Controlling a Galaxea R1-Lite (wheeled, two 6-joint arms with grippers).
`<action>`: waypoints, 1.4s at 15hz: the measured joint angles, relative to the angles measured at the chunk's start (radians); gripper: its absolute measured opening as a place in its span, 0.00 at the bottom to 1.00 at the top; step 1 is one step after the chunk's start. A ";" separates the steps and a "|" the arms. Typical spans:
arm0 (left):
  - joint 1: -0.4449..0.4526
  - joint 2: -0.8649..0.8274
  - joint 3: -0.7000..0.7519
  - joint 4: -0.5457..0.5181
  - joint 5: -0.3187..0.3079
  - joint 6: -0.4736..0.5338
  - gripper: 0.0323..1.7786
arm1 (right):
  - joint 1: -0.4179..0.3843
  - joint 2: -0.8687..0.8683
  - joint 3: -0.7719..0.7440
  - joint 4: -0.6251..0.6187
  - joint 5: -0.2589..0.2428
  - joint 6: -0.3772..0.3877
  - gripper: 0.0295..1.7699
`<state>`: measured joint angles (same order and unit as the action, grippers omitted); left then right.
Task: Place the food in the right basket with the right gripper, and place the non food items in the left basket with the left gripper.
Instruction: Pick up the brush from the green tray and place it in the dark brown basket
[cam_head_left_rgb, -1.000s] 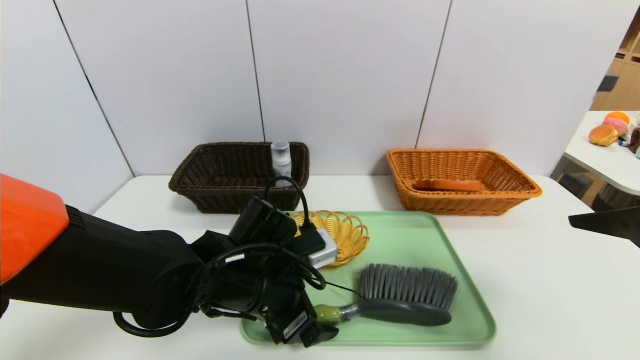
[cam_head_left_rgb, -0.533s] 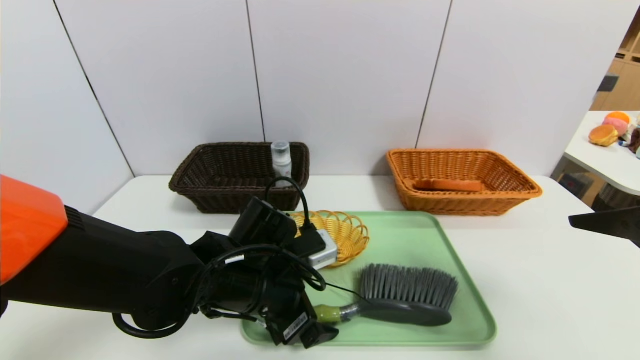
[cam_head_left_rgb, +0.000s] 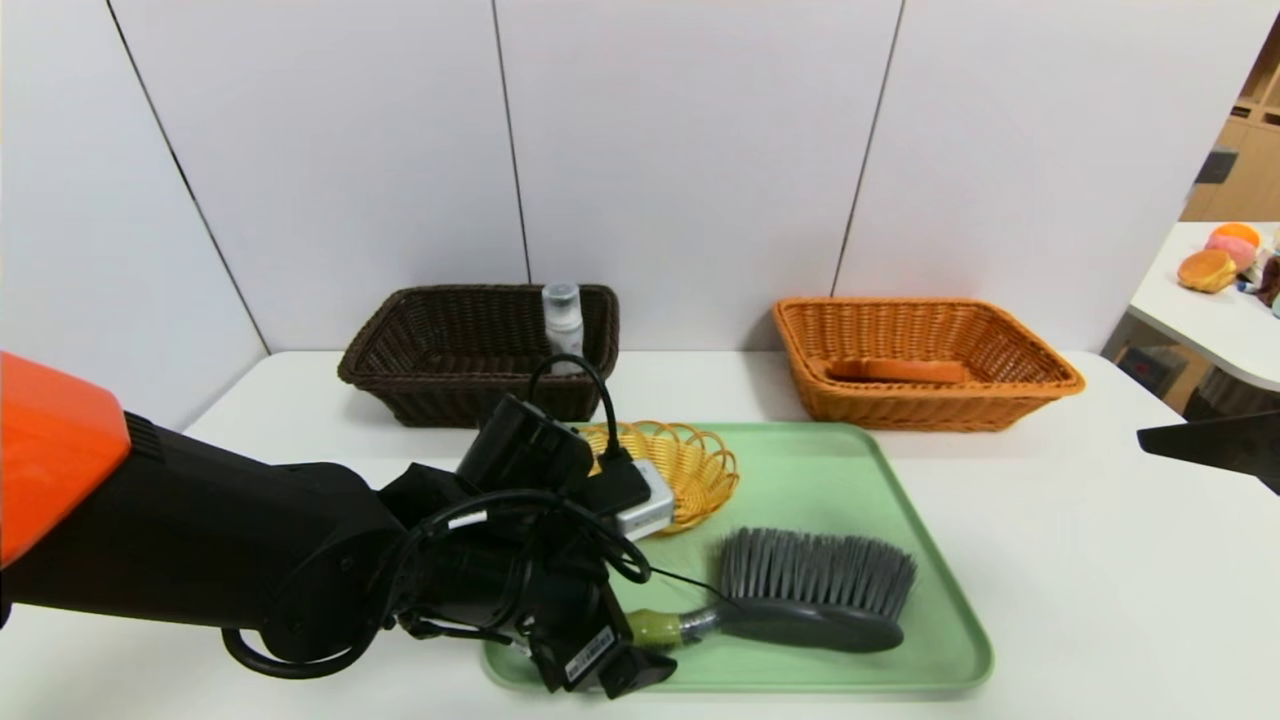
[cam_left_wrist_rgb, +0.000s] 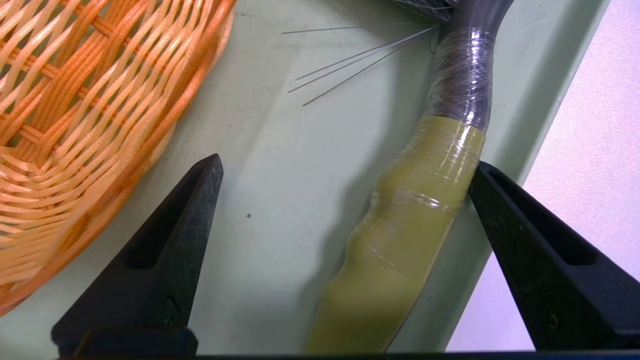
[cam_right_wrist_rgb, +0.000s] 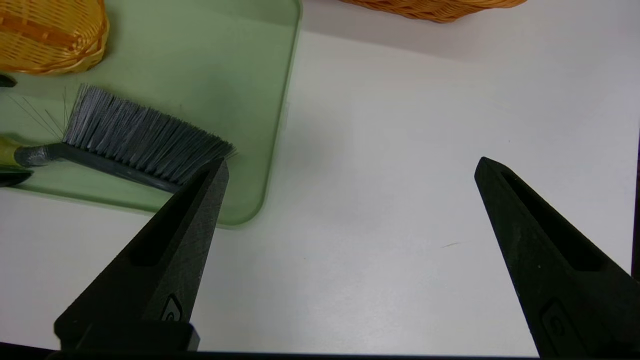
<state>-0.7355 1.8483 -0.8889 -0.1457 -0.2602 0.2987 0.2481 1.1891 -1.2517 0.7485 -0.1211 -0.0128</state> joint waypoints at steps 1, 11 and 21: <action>0.000 0.000 0.000 0.000 0.000 0.000 0.95 | 0.000 -0.001 0.000 0.000 0.000 0.000 0.96; 0.000 -0.009 0.009 -0.002 0.001 -0.001 0.29 | 0.000 -0.003 -0.011 0.000 0.000 0.000 0.96; -0.003 -0.034 0.016 -0.001 -0.001 -0.006 0.27 | 0.000 -0.009 -0.011 0.002 0.000 0.012 0.96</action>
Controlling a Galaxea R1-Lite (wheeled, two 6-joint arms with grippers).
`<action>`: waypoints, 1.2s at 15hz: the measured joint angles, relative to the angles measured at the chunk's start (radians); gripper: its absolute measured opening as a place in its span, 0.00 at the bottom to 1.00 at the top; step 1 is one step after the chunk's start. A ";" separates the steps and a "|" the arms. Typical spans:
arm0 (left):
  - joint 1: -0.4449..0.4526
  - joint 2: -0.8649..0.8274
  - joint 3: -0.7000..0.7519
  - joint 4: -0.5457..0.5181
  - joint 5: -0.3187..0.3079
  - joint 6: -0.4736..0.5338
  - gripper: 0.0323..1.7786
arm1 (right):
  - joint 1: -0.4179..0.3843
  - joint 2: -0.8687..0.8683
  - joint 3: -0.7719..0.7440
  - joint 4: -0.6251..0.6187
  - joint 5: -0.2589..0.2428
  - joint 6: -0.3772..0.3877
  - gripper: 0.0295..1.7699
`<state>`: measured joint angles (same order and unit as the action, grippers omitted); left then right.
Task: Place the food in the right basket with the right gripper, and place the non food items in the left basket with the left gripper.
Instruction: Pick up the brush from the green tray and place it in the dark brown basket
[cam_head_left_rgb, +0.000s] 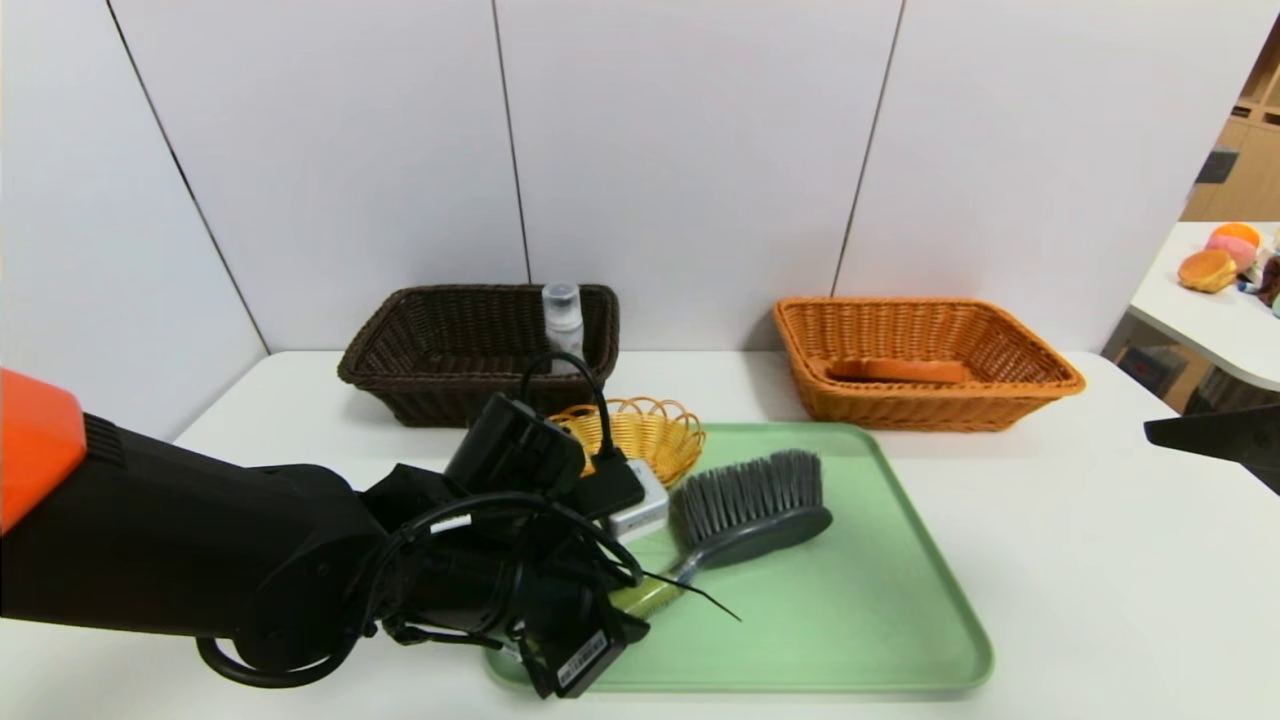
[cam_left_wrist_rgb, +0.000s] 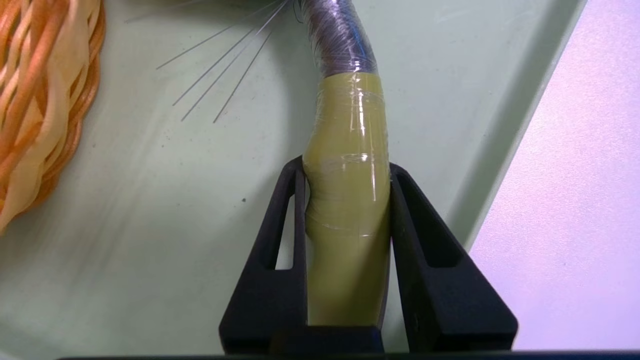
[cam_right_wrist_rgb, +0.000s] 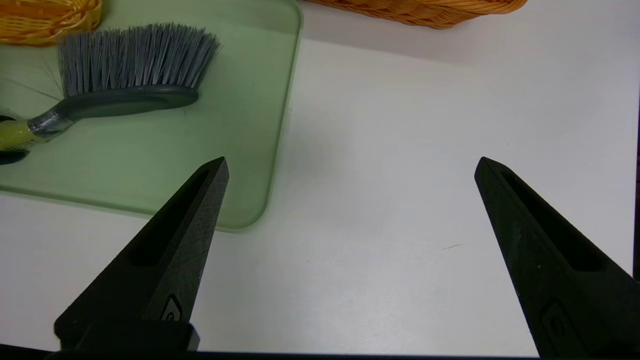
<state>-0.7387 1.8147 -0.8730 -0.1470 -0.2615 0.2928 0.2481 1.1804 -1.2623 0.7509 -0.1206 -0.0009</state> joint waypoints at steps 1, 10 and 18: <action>-0.006 -0.010 0.000 0.000 -0.002 -0.002 0.27 | 0.000 -0.001 0.001 0.000 0.000 0.002 0.96; -0.089 -0.112 -0.021 0.001 -0.006 -0.054 0.27 | 0.000 -0.009 0.018 0.001 -0.003 0.005 0.96; -0.091 -0.133 -0.025 -0.002 -0.006 -0.070 0.27 | 0.000 -0.011 0.020 0.001 -0.003 0.006 0.96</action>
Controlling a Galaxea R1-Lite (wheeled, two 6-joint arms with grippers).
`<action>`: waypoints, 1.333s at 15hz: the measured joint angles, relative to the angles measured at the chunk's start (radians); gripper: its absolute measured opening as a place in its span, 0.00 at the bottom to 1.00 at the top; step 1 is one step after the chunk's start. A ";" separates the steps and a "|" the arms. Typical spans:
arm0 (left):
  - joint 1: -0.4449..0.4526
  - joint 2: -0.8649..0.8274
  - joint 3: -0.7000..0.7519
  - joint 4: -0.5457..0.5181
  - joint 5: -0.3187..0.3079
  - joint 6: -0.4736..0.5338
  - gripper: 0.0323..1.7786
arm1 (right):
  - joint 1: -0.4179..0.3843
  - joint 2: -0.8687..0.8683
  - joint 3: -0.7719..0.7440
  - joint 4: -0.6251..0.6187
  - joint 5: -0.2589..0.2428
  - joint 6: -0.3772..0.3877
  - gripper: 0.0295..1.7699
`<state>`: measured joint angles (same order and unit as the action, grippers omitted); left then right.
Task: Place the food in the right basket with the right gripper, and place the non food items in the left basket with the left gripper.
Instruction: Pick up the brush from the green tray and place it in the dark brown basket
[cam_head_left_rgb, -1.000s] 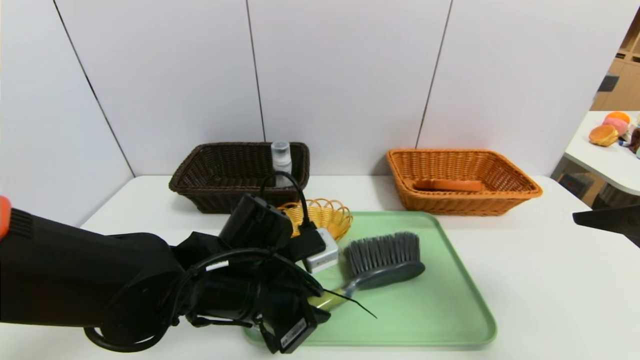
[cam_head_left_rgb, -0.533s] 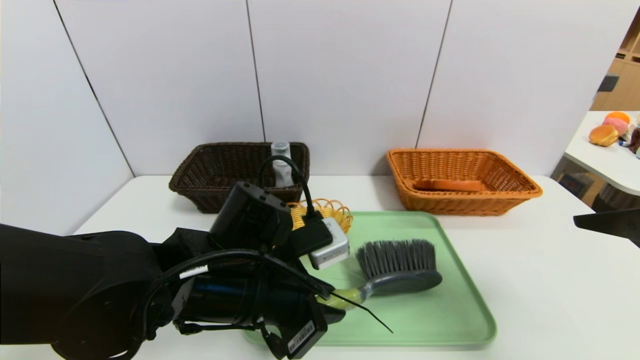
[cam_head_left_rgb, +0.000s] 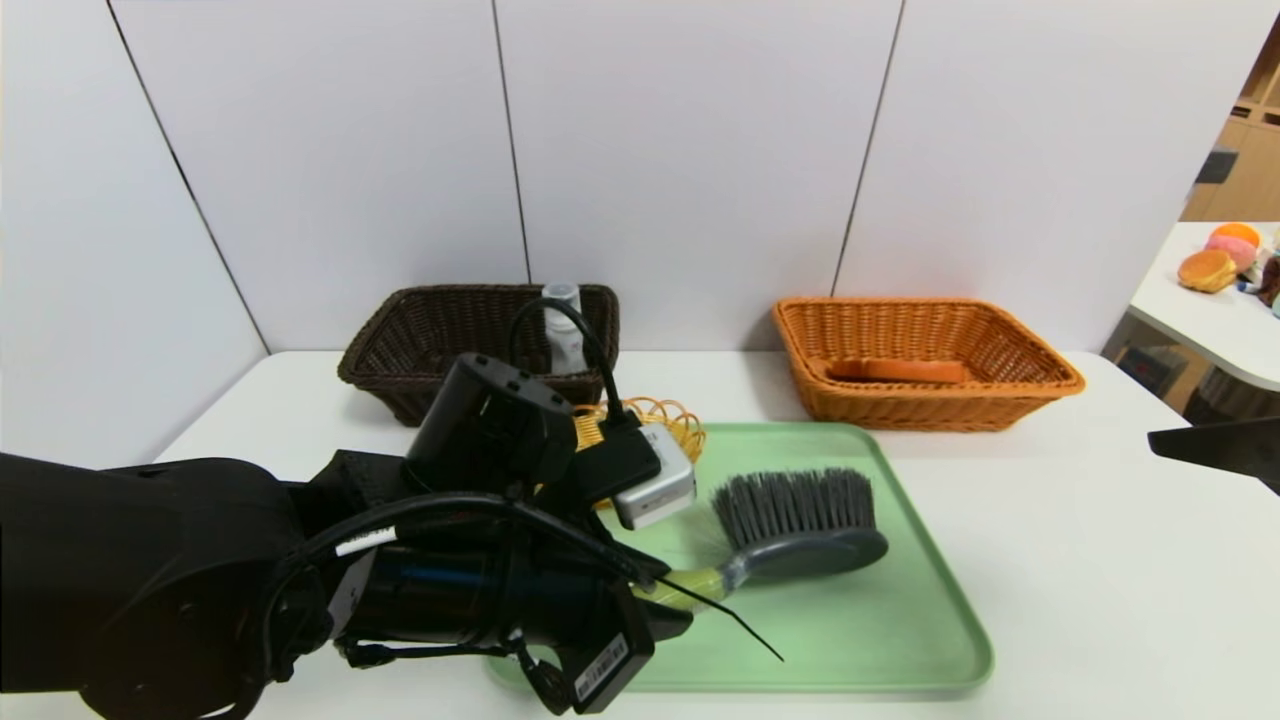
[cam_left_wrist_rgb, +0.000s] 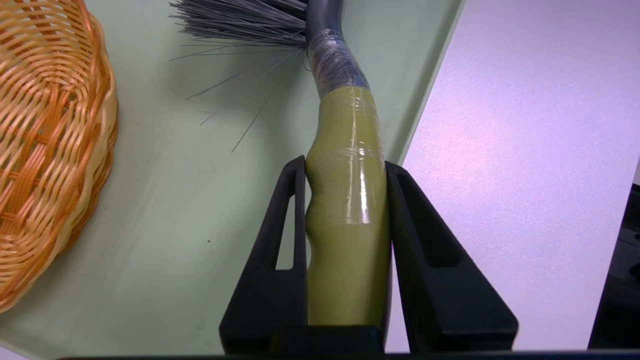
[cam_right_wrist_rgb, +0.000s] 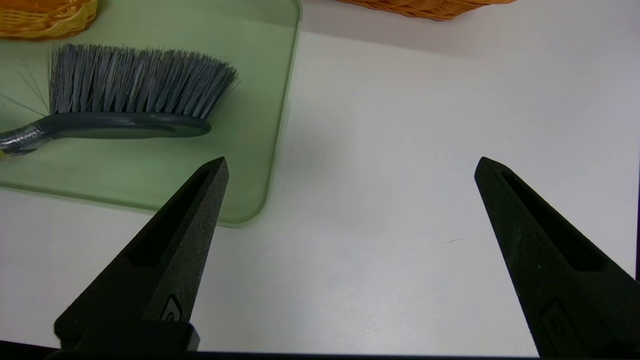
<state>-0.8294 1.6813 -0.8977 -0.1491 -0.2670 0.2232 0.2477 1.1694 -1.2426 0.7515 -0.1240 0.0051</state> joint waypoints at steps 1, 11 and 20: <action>0.000 -0.010 -0.004 0.001 0.000 -0.002 0.27 | 0.000 0.000 0.003 0.000 -0.001 0.000 0.96; 0.004 -0.144 -0.163 0.149 0.009 -0.089 0.27 | -0.015 0.001 0.012 0.002 -0.007 0.001 0.96; 0.024 -0.213 -0.206 0.191 0.039 -0.102 0.27 | -0.015 0.003 0.012 0.003 -0.007 0.022 0.96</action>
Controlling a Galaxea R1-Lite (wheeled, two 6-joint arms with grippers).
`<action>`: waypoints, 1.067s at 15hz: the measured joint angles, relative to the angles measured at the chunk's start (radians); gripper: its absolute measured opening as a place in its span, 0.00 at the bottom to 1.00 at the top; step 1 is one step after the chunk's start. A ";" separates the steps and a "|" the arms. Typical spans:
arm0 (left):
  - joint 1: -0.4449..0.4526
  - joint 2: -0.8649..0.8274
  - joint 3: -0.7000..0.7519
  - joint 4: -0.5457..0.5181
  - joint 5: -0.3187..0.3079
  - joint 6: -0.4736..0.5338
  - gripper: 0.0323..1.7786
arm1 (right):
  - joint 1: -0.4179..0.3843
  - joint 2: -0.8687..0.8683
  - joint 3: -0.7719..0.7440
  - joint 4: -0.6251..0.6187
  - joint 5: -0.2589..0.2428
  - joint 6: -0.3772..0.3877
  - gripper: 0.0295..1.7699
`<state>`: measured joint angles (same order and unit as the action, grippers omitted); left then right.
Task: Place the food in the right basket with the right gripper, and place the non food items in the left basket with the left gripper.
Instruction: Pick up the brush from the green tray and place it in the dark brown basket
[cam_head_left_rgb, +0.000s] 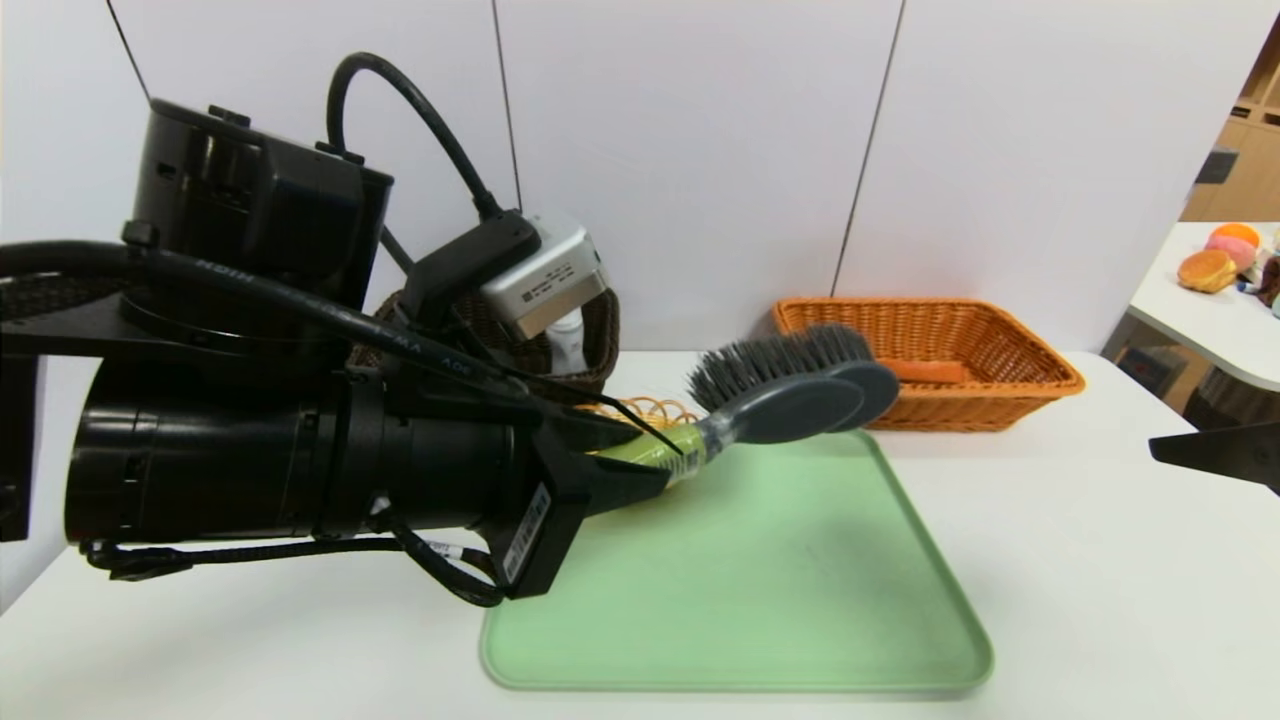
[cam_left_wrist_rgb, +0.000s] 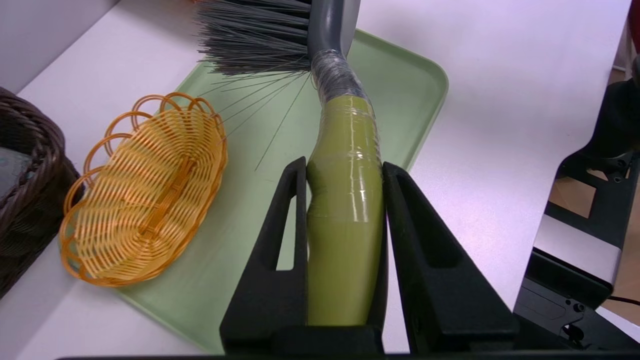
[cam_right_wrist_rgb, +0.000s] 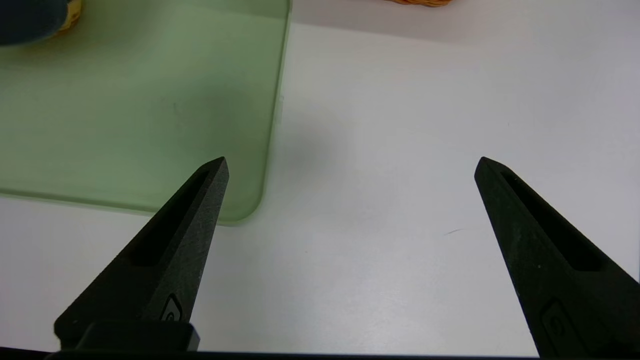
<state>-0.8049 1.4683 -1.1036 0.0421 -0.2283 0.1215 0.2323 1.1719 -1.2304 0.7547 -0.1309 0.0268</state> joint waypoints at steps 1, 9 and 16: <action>0.006 -0.006 -0.003 0.000 0.006 -0.001 0.27 | 0.000 0.001 0.000 0.000 0.000 0.000 0.96; 0.175 -0.042 -0.104 0.085 0.007 -0.021 0.27 | -0.001 0.010 0.000 0.000 0.000 0.009 0.96; 0.289 -0.075 -0.189 0.136 0.006 -0.044 0.27 | -0.001 0.018 0.005 0.004 -0.001 0.013 0.96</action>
<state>-0.5157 1.3936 -1.2926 0.1785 -0.2221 0.0779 0.2317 1.1896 -1.2251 0.7585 -0.1321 0.0394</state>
